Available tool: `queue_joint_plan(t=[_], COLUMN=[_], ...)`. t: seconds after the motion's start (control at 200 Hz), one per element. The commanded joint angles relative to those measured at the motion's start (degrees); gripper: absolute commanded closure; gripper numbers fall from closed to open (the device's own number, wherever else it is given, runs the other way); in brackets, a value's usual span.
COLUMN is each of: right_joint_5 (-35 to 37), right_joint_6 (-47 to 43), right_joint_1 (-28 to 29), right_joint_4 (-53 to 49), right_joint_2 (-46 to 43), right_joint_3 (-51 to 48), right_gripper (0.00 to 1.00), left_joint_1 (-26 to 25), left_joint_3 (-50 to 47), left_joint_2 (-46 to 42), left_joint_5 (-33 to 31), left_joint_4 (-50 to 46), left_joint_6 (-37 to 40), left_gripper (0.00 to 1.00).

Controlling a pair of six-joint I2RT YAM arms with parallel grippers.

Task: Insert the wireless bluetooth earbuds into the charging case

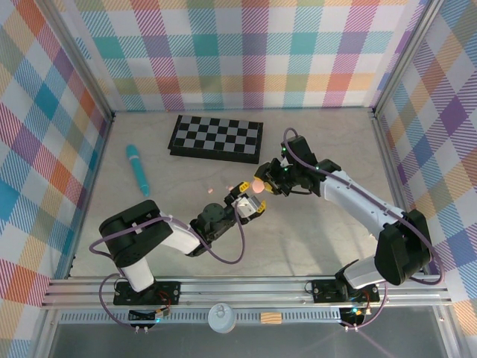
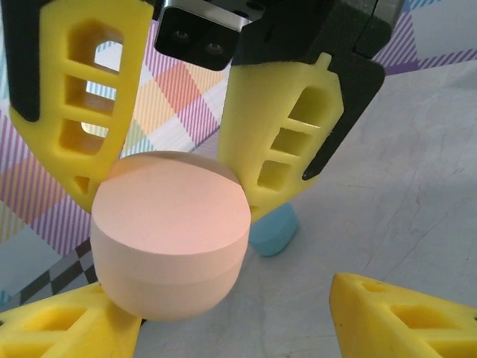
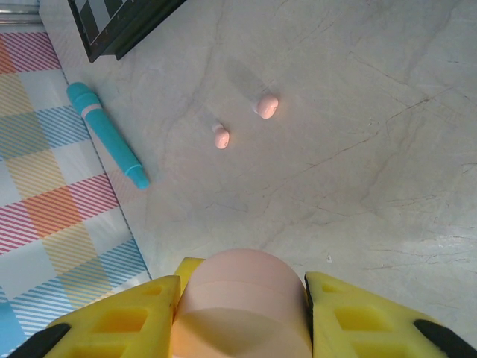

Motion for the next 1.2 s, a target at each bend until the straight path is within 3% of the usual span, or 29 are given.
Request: queue_joint_plan(t=[0.0,0.17,0.31,0.45,0.645,0.79,0.95,1.02,1.195], right_joint_5=[-0.7,2.2,2.3,2.1,0.2,0.0,0.4,0.9,3.8], right_joint_6=[1.6,3.1,3.5,3.5,3.7,3.4,3.2,2.1,-5.5], right_joint_1=[0.0,-0.4,-0.8,-0.7,-0.8,-0.9,-0.8,-0.8,-1.1], right_joint_4=[-0.7,-3.3,-4.6,-5.3,-3.8,-4.5,-4.3,-3.9,-2.9], right_joint_2=[0.0,-1.1,-2.0,-1.5,-1.0,-0.6,-1.0,-1.4,-5.4], right_joint_3=[-0.4,-1.0,-1.3,-1.1,-1.0,-0.7,-0.7,-0.7,-0.9], right_gripper=[0.74,0.75,0.75,0.75,0.75,0.75,0.73,0.69,0.42], left_joint_1=[-0.8,-0.1,-0.1,-0.1,-0.1,-0.1,-0.1,-0.1,0.4], left_joint_3=[1.8,2.5,3.5,4.5,4.6,4.8,4.7,4.5,3.1], left_joint_2=[0.0,1.5,1.3,1.3,2.3,2.1,2.0,1.7,-0.5], left_joint_5=[-2.0,-4.5,-1.6,0.0,0.9,1.2,1.6,1.7,2.6], left_joint_4=[2.7,3.0,3.0,2.8,2.8,2.8,2.7,2.6,2.4], left_joint_6=[2.5,1.7,2.1,2.1,1.9,1.6,1.3,0.9,-1.8], left_gripper=[0.34,0.3,0.29,0.4,0.45,0.6,0.68,0.7,0.71])
